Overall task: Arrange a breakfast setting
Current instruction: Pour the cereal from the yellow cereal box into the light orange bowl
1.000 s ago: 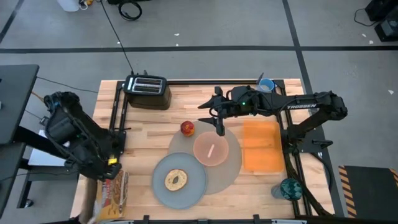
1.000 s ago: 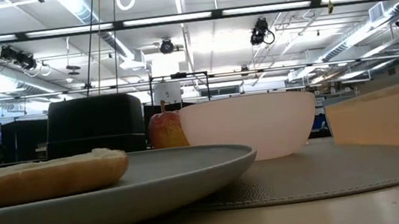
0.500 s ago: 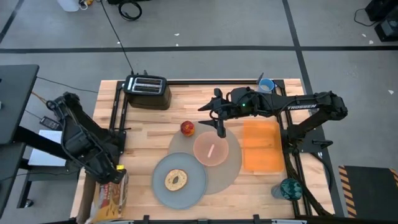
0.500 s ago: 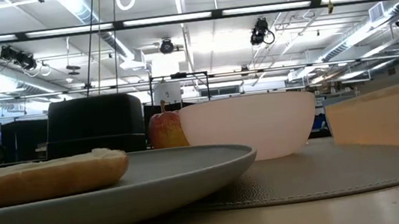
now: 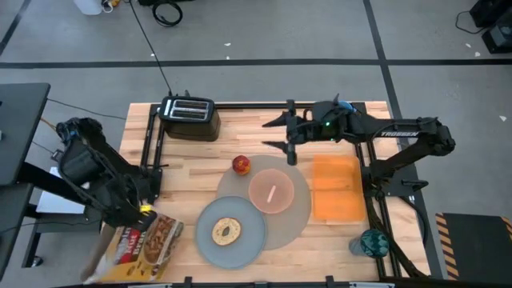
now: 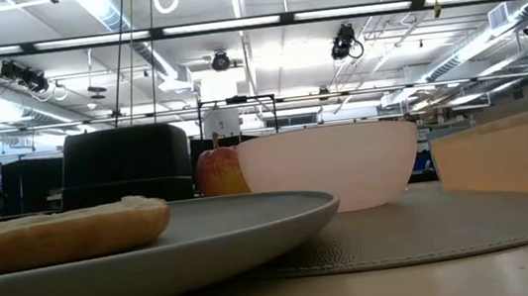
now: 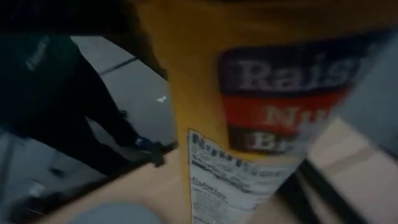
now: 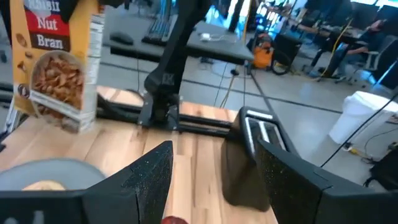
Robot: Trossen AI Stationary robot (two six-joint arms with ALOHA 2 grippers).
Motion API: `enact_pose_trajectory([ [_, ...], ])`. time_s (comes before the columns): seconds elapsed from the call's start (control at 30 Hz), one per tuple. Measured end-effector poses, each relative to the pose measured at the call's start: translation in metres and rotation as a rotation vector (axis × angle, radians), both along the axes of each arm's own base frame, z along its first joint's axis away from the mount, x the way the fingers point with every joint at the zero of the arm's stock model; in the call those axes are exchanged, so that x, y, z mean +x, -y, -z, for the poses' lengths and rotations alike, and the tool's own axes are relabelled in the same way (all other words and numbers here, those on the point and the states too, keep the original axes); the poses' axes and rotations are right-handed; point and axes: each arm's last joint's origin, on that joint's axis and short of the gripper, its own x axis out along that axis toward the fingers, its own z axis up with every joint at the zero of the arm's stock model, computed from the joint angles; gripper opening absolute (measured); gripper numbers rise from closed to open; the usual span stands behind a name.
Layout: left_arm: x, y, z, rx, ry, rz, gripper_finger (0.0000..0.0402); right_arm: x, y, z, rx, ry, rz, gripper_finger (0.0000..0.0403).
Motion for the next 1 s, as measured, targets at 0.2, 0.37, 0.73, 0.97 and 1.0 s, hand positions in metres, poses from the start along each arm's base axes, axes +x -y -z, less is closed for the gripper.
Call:
enact_pose_trajectory([
  [0.2, -0.002, -0.008, -0.025, 0.036, 0.259, 0.153, 0.0003, -0.022, 0.0, -0.018, 0.045, 0.063, 0.01, 0.0245],
  [0.37, 0.002, -0.011, -0.033, 0.068, 0.373, 0.185, 0.0003, -0.042, -0.001, -0.022, 0.16, 0.022, 0.035, 0.0261],
  [0.73, 0.019, -0.009, -0.043, 0.021, 0.573, 0.214, 0.0003, -0.081, -0.011, -0.019, 0.282, -0.093, 0.036, 0.0294],
  [0.97, 0.029, -0.014, -0.046, 0.082, 0.68, 0.264, 0.0003, -0.065, -0.026, 0.036, 0.384, -0.18, 0.017, 0.0294],
  [1.0, 0.031, -0.015, -0.047, 0.087, 0.696, 0.268, 0.0003, -0.061, -0.029, 0.047, 0.405, -0.187, 0.012, 0.0296],
])
